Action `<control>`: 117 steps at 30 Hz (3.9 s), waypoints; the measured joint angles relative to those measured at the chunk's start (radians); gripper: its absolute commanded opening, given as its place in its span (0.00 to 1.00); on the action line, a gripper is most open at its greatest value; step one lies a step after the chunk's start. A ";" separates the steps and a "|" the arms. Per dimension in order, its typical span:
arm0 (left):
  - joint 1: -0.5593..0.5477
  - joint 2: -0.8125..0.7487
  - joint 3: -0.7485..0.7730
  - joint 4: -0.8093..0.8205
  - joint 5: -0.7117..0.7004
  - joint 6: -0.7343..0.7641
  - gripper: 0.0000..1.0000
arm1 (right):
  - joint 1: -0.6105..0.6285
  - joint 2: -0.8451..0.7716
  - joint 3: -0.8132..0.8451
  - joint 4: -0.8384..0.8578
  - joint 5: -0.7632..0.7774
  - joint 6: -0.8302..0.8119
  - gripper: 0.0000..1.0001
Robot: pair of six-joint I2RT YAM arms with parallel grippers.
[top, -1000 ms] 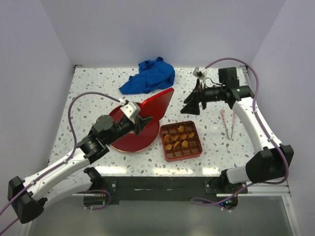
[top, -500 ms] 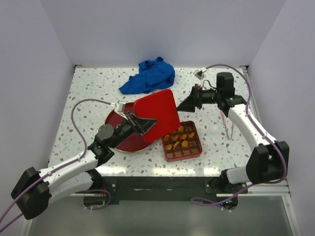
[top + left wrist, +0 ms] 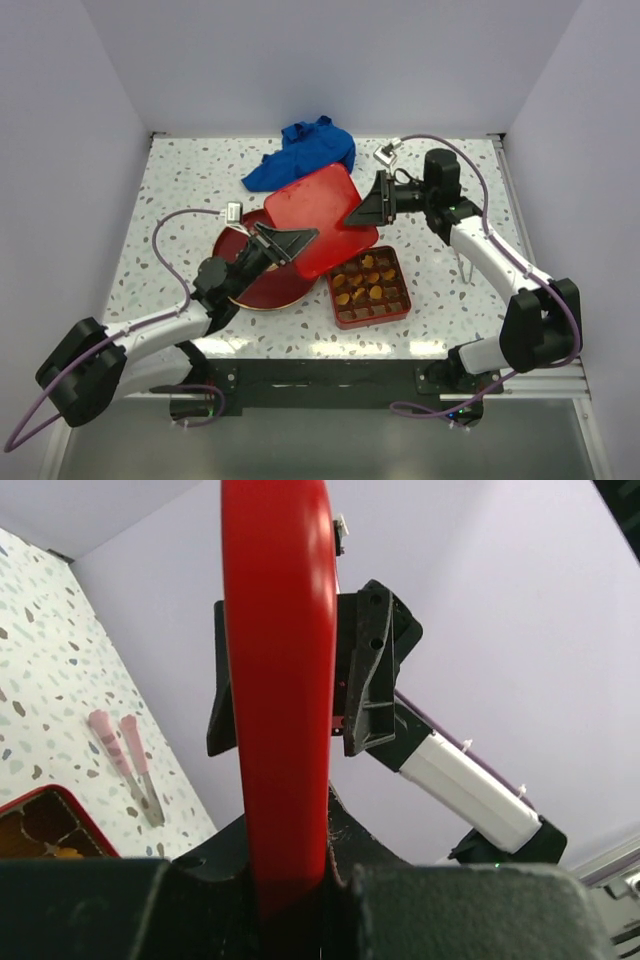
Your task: Pack the cookies
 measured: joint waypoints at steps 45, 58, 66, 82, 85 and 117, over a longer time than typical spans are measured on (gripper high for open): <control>0.236 -0.105 0.078 -0.237 0.216 -0.104 0.85 | -0.113 -0.053 -0.026 -0.024 -0.076 0.217 0.00; 0.270 -0.286 0.085 -0.795 0.196 0.166 0.85 | -0.195 -0.322 -0.391 -0.308 0.024 0.036 0.01; 0.270 -0.361 -0.040 -0.844 0.221 0.169 0.84 | -0.196 -0.399 -0.521 -0.194 0.094 0.072 0.07; 0.270 -0.395 -0.127 -0.837 0.239 0.163 0.84 | -0.174 -0.378 -0.596 -0.011 0.184 0.148 0.04; 0.270 -0.397 -0.128 -0.837 0.246 0.159 0.84 | -0.155 -0.338 -0.594 -0.018 0.180 0.145 0.04; 0.073 0.090 0.154 -1.029 0.117 0.312 0.23 | -0.157 -0.240 -0.562 -0.164 0.200 0.003 0.17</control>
